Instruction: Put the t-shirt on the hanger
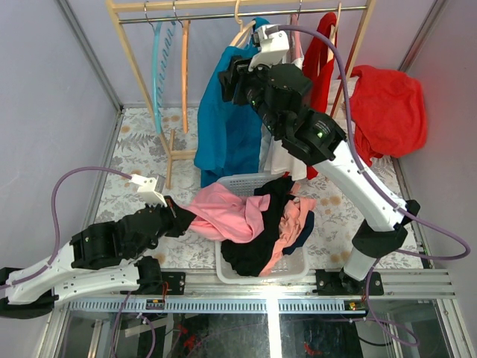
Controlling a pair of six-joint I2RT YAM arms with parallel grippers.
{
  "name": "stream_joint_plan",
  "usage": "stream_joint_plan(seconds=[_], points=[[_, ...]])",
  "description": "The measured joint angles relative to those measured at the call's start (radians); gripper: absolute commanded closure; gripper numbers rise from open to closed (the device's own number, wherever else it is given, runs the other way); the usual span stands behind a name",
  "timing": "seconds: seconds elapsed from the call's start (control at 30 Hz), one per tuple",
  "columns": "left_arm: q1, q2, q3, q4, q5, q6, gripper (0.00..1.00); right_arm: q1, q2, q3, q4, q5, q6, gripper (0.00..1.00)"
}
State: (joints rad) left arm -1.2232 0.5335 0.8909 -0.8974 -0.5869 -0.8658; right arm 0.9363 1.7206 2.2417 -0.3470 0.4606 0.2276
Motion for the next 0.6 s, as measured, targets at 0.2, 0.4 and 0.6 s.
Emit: stream_joint_plan(seconds=[0.2, 0.4, 0.6], points=[[0.000, -0.008, 0.003, -0.011, 0.000, 0.000, 1.00, 0.014, 0.064, 0.086, 0.000, -0.003, 0.004, 0.43], [0.000, -0.016, 0.034, -0.041, 0.000, 0.000, 1.00, 0.030, 0.126, 0.127, 0.000, 0.105, -0.015, 0.42], [0.000, -0.016, 0.054, -0.051, 0.000, 0.000, 1.00, 0.032, 0.208, 0.186, -0.002, 0.243, -0.057, 0.40]])
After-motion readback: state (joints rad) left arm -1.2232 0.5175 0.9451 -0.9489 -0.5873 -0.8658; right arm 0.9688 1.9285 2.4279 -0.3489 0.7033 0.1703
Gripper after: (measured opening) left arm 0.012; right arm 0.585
